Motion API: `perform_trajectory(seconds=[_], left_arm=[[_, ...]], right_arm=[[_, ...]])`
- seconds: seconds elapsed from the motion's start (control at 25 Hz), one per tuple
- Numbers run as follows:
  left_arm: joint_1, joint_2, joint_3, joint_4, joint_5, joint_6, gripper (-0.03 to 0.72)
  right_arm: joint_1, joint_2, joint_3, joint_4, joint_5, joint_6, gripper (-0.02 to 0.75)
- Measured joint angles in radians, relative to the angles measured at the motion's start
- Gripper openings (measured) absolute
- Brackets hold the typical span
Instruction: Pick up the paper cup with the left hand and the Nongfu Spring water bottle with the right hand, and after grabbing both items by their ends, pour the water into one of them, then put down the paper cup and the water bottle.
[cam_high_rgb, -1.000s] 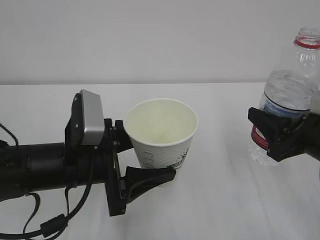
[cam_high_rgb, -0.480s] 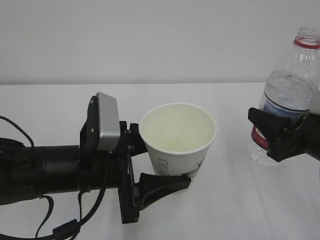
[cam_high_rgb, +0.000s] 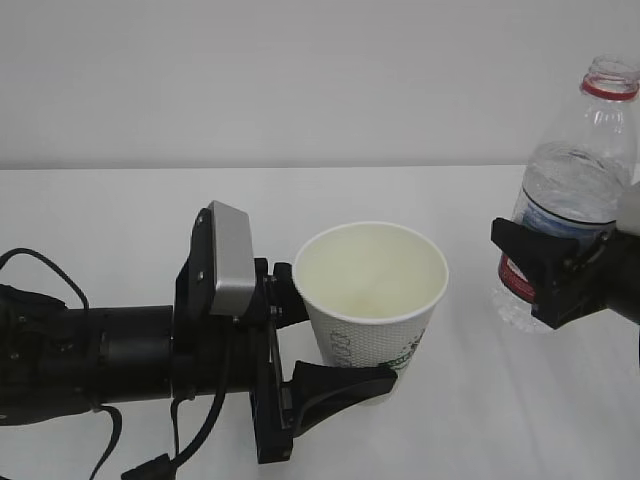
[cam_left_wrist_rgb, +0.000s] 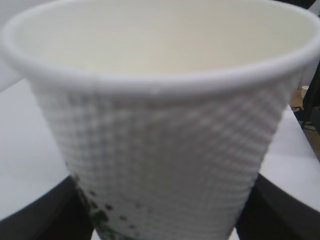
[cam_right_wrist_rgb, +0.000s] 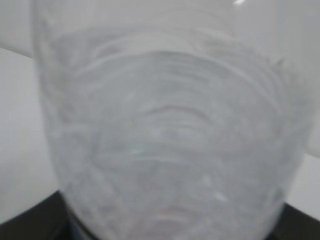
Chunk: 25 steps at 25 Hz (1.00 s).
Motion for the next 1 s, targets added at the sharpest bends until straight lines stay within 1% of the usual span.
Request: perform_trajectory(seconds=[0.2,0.4,0.6,0.88,1.0], left_arm=[[0.0,0.0,0.0,0.005,-0.002,0.0,0.552],[0.0,0.0,0.0,0.055,-0.002,0.0,0.55],[0.0,0.0,0.0,0.069,-0.004,0.0,0.55],[0.0,0.0,0.0,0.07,-0.004,0.0,0.55],[0.0,0.0,0.0,0.042,-0.004,0.0,0.549]], right_arm=[[0.0,0.0,0.0,-0.022,-0.017,-0.002,0.459],[0.0,0.0,-0.032,-0.073,-0.019,-0.002,0.459],[0.0,0.0,-0.075,-0.101,-0.005,-0.004,0.459],[0.0,0.0,-0.154,-0.159,0.032,-0.004,0.459],[0.0,0.0,-0.195,-0.186,0.061,-0.004,0.459]])
